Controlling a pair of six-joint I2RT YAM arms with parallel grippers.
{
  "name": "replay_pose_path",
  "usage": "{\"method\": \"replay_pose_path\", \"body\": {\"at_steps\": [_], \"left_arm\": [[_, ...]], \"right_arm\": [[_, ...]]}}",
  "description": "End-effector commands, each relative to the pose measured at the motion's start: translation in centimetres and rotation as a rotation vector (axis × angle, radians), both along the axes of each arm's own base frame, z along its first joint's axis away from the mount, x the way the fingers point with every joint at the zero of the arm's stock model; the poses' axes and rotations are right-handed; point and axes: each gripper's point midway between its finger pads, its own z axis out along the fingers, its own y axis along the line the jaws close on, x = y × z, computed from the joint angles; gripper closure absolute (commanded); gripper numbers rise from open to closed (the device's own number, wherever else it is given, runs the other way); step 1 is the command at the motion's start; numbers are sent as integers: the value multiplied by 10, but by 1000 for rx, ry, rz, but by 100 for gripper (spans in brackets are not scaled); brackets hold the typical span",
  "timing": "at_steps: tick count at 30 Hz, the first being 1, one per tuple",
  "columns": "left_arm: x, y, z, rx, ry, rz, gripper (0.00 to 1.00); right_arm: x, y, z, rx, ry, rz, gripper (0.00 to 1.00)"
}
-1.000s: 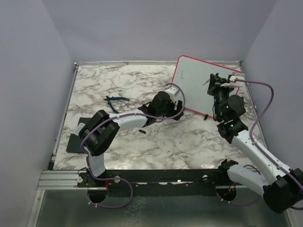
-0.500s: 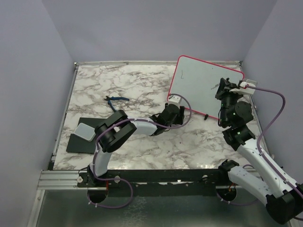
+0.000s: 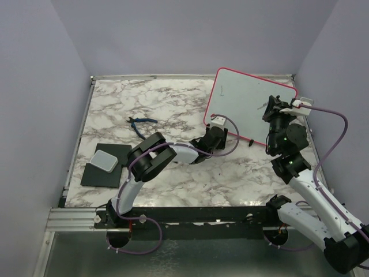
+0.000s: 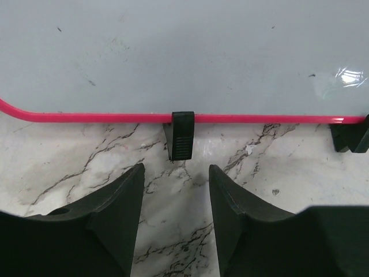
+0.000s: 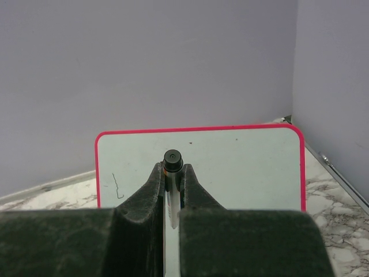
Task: Write a sentence on the whiteboard
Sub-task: Move the whiteboard to the center of the board.
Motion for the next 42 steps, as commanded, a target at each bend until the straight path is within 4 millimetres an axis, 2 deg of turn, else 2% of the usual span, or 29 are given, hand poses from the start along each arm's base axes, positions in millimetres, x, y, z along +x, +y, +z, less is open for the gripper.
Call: {"method": "replay_pose_path", "body": {"at_steps": [1,5,17,22,25,27,35,42], "left_arm": [[10,-7,-3,16,-37,27,52],[12,-8,-9,31,-38,40,60],[19,-9,-24,99,-51,70,64],[22,-6,-24,102,-53,103,86],[21,-1,-24,111,-58,131,94],[18,2,-23,118,-64,149,100],[-3,27,-18,170,-109,259,100],[-39,56,-28,124,-60,354,100]], "right_arm": [[-3,-8,-5,-1,15,-34,99],[-3,-8,-5,0,13,-36,99],[-3,-7,-6,3,13,-30,99],[-3,-7,-6,3,13,-28,99],[-3,-7,-5,2,13,-29,99],[-3,-7,-6,2,15,-29,99],[-3,-6,-8,2,18,-23,99],[-2,-4,-12,2,25,-13,99]]}}
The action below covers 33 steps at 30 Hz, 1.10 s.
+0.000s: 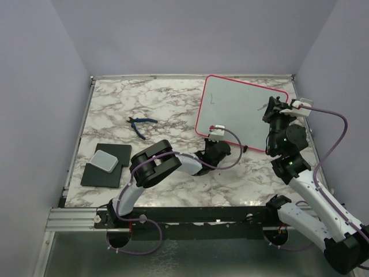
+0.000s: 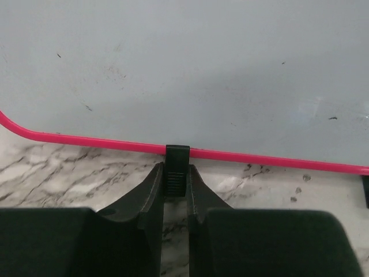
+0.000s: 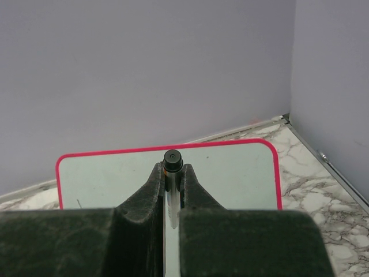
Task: Write a sentence on the whiteboard
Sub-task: Move the whiteboard to the center of the board.
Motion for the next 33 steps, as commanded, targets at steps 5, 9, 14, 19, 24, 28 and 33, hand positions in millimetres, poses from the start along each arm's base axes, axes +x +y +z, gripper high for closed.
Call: {"method": "replay_pose_path", "body": {"at_steps": [5,9,14,19,24,28,33], "left_arm": [[-61,49,-26,1,89,137,100],[-90,60,-28,-14,111,173,100],[-120,56,-44,-65,206,151,100],[-133,47,-42,-82,248,97,75],[-139,50,-10,-132,228,59,49],[-144,50,7,-141,220,14,42],[-166,47,37,-163,271,-143,30]], "right_arm": [[-3,-1,-7,11,18,9,99],[-6,0,-6,19,16,23,99],[-11,8,-3,22,1,83,99],[-17,26,0,15,-14,197,99],[-22,49,-1,10,-17,330,99],[-22,53,-2,10,-16,351,99],[-22,67,-1,2,-17,426,99]]}}
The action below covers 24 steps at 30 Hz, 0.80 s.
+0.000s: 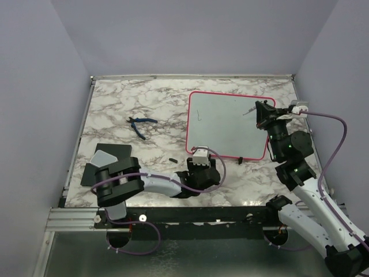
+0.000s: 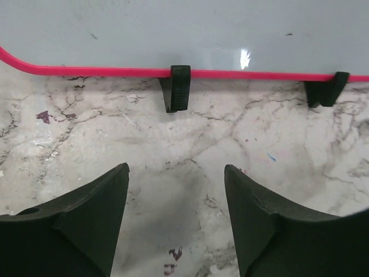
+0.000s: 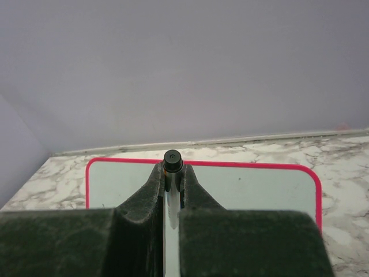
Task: Write a sentence on the whiteboard
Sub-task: Move the whiteboard to the center of the board.
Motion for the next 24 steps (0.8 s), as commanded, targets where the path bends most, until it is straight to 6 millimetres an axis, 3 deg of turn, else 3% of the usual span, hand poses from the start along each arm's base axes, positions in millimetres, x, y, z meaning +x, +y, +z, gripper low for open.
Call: {"method": "replay_pose_path", "body": {"at_steps": [1,4,7,12,19,24], "left_arm": [[-26,-3,38,-29,39,-192,26],[-29,10,76,-18,11,-268,20],[-19,29,106,-39,29,-338,15],[33,68,139,-112,73,-396,15],[108,91,177,-210,38,-519,17],[137,94,194,-264,-46,-571,18]], "right_arm": [[-1,21,-6,-14,14,113,99],[0,29,-10,-11,17,149,99],[2,33,-9,-5,10,168,99],[8,43,-10,-6,2,202,99],[22,66,-16,5,1,262,99],[33,86,-22,-12,2,301,99]]}}
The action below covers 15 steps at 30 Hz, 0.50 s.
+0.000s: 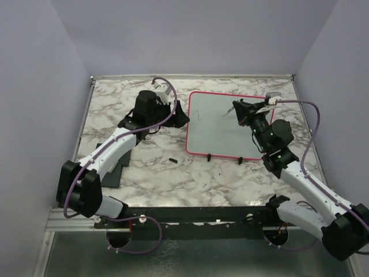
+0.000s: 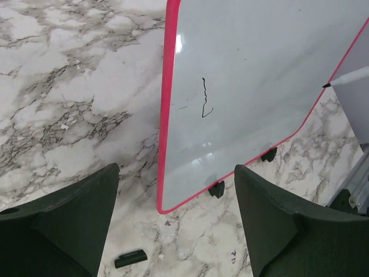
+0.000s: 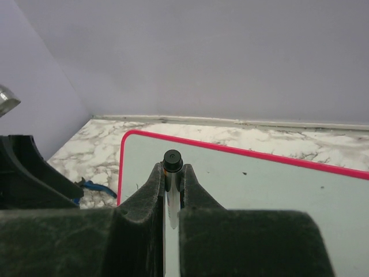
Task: Write a sentence on the whiteboard
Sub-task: Move the whiteboard to the center of the board, then hold the whiteboard at the center of the board.
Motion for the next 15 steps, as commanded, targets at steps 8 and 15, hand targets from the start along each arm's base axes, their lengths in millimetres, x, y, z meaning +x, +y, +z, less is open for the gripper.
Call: {"method": "replay_pose_path", "body": {"at_steps": [8,15], "left_arm": [[28,-20,19,-204,-92,-229,23],[41,-20,5,-178,-71,-197,26]], "right_arm": [[7,59,4,-31,-78,110,99],[14,78,-3,-53,-88,91,99]]}}
